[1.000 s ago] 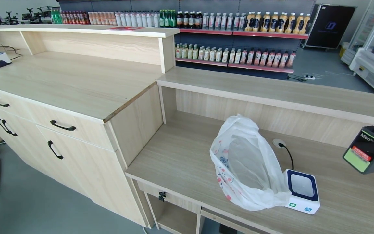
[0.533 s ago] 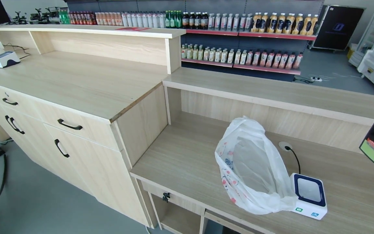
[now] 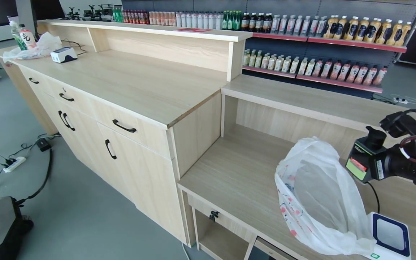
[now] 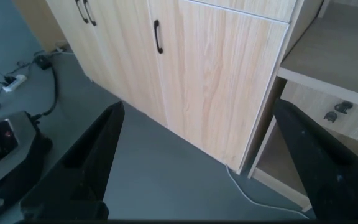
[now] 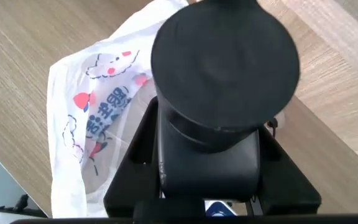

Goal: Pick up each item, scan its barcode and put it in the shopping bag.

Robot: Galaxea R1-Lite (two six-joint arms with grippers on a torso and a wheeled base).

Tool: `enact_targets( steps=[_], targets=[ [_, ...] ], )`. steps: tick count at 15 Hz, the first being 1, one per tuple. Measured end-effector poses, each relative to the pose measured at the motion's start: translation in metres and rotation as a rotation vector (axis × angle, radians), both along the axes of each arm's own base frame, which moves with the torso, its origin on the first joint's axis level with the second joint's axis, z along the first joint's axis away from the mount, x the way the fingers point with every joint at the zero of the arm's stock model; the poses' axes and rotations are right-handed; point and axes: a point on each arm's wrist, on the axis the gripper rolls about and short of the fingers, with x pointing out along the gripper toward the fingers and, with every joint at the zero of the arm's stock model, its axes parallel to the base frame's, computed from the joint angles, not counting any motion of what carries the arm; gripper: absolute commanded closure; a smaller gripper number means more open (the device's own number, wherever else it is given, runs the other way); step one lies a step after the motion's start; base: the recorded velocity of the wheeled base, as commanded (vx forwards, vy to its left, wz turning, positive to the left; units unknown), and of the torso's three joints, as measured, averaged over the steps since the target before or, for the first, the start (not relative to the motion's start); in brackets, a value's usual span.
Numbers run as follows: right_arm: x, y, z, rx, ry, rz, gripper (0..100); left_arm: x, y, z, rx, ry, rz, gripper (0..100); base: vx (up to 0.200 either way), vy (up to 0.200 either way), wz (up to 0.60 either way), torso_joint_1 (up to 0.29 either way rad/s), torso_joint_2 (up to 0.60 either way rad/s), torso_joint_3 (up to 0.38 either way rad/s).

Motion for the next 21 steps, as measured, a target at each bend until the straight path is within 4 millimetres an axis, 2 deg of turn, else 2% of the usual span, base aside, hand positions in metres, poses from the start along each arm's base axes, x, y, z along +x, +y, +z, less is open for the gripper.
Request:
enact_targets(
  steps=[3,11,21],
  targets=[
    [0.031,0.008,-0.029,0.018,0.009,0.071,100,0.0,0.0,0.0,0.0,0.0,-0.001,0,0.0,0.0,0.0,0.0,0.0,0.0],
    [0.087,0.034,-0.083,0.074,0.035,0.152,100,0.0,0.0,0.0,0.0,0.0,0.0,0,0.0,0.0,0.0,0.0,0.0,0.0],
    [0.116,0.027,-0.135,0.072,0.065,0.129,100,0.0,0.0,0.0,0.0,0.0,0.0,0,0.0,0.0,0.0,0.0,0.0,0.0]
  ],
)
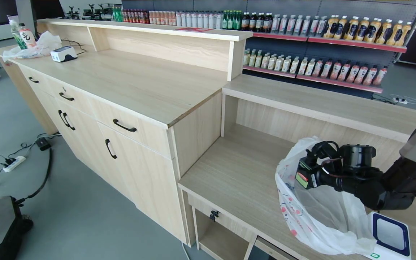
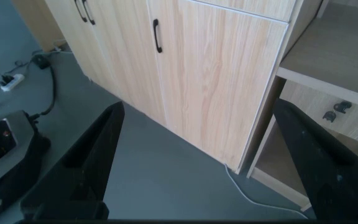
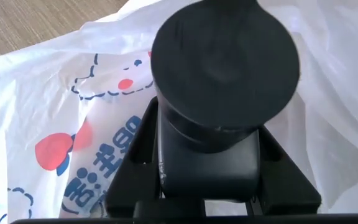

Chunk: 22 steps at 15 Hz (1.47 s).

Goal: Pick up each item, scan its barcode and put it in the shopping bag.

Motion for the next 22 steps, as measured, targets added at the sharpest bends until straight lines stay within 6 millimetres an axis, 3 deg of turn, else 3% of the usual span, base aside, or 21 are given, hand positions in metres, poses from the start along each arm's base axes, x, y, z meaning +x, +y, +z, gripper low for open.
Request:
enact_targets(
  steps=[9,14,15,19,22],
  targets=[
    [0.036,0.0,-0.017,0.027,-0.062,-0.007,100,0.0,0.0,0.0,-0.001,0.0,0.0,0,0.0,0.0,0.0,0.0,0.0,0.0],
    [0.038,0.002,-0.031,0.031,-0.043,-0.004,100,0.0,0.0,0.0,-0.001,0.0,0.0,0,0.0,0.0,0.0,0.0,0.0,0.0],
    [0.038,0.002,-0.032,0.03,-0.039,-0.003,0,0.0,0.0,0.0,-0.001,0.0,0.0,0,0.0,0.0,0.0,0.0,0.0,0.0],
    [0.036,0.001,-0.033,0.032,-0.026,-0.004,0,0.0,0.0,0.0,-0.001,0.0,0.0,0,0.0,0.0,0.0,0.0,0.0,0.0],
    [0.033,0.002,-0.013,0.04,-0.048,0.01,0,0.0,0.0,0.0,-0.001,0.0,0.0,0,0.0,0.0,0.0,0.0,0.0,0.0]
  ],
)
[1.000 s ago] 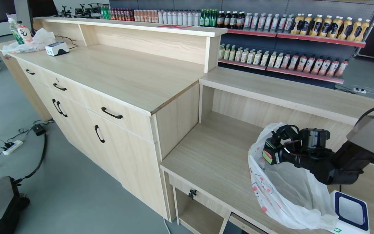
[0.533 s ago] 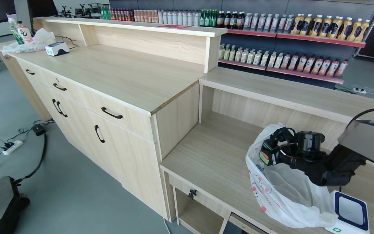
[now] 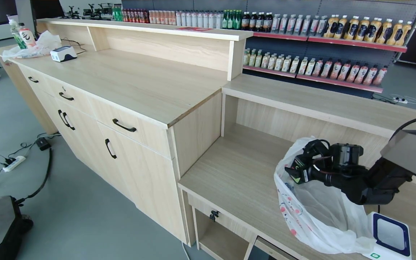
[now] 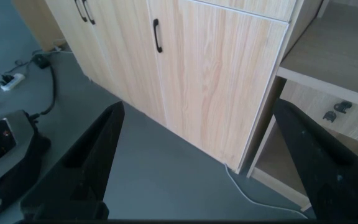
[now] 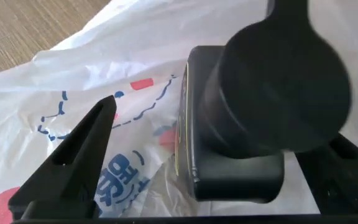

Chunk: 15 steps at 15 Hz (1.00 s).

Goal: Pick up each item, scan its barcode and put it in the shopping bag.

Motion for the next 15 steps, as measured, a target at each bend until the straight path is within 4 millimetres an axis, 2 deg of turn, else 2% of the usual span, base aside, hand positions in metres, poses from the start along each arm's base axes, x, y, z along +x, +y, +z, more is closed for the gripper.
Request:
enact_targets(
  steps=[2,5,9,12,15],
  targets=[
    [-0.011,0.0,0.034,0.001,-0.04,0.009,0,0.0,0.0,0.0,0.0,0.0,0.0,0,0.0,0.0,0.0,0.0,0.0,0.0],
    [-0.054,-0.001,0.091,-0.013,-0.078,-0.002,0,0.0,0.0,0.0,0.0,0.0,0.0,0,0.0,0.0,0.0,0.0,0.0,0.0],
    [-0.151,-0.015,0.155,-0.088,-0.055,-0.05,0,0.0,0.0,0.0,0.0,0.0,0.0,0,0.0,0.0,0.0,0.0,0.0,0.0],
    [-0.226,-0.031,0.184,-0.226,-0.057,-0.091,0,0.0,0.0,0.0,0.0,0.0,0.0,0,0.0,0.0,-0.6,-0.004,0.0,0.023],
    [-0.263,-0.037,0.218,-0.303,-0.174,-0.201,0,0.0,0.0,0.0,0.0,0.0,0.0,0,0.0,0.0,-0.6,0.001,0.0,0.002]
  ],
)
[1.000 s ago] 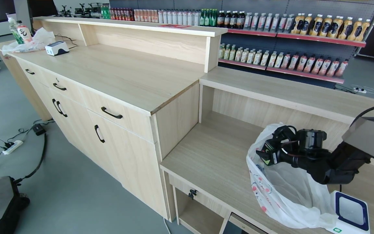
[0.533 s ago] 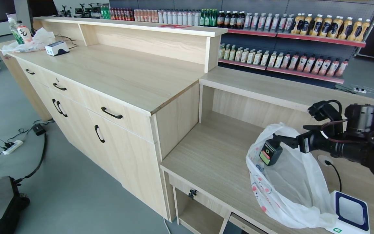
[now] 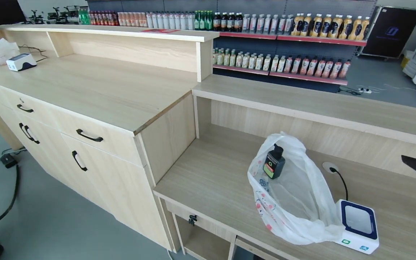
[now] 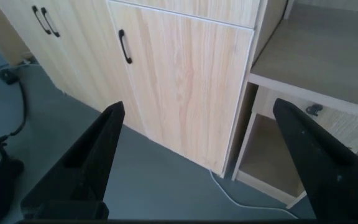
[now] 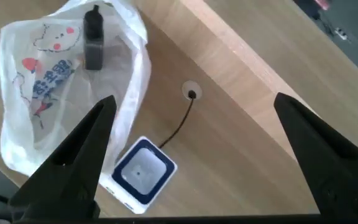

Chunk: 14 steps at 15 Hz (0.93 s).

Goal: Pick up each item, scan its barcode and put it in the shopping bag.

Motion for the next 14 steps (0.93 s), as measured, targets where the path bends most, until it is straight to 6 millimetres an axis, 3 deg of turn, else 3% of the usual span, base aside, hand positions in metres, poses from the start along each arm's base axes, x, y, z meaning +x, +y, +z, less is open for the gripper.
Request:
enact_targets(
  steps=[2,7,10,14],
  targets=[
    [-0.016,-0.004,0.007,-0.01,0.009,-0.094,0,0.0,0.0,0.0,0.0,0.0,-0.001,0,0.0,0.0,-0.6,0.0,0.0,0.005],
    [-0.044,-0.027,-0.009,0.073,0.226,-0.449,0,0.0,0.0,0.0,0.0,0.0,0.0,0,0.0,0.0,-0.6,0.003,0.0,0.005],
    [-0.041,-0.052,-0.023,0.121,0.32,-0.59,0,0.0,0.0,0.0,0.0,0.0,0.0,0,0.0,0.0,-0.6,0.002,0.0,0.001],
    [-0.019,-0.097,-0.04,0.144,0.252,-0.606,0,0.0,0.0,0.0,0.0,0.0,0.0,0,0.0,0.0,0.0,0.0,0.0,0.0]
  ],
)
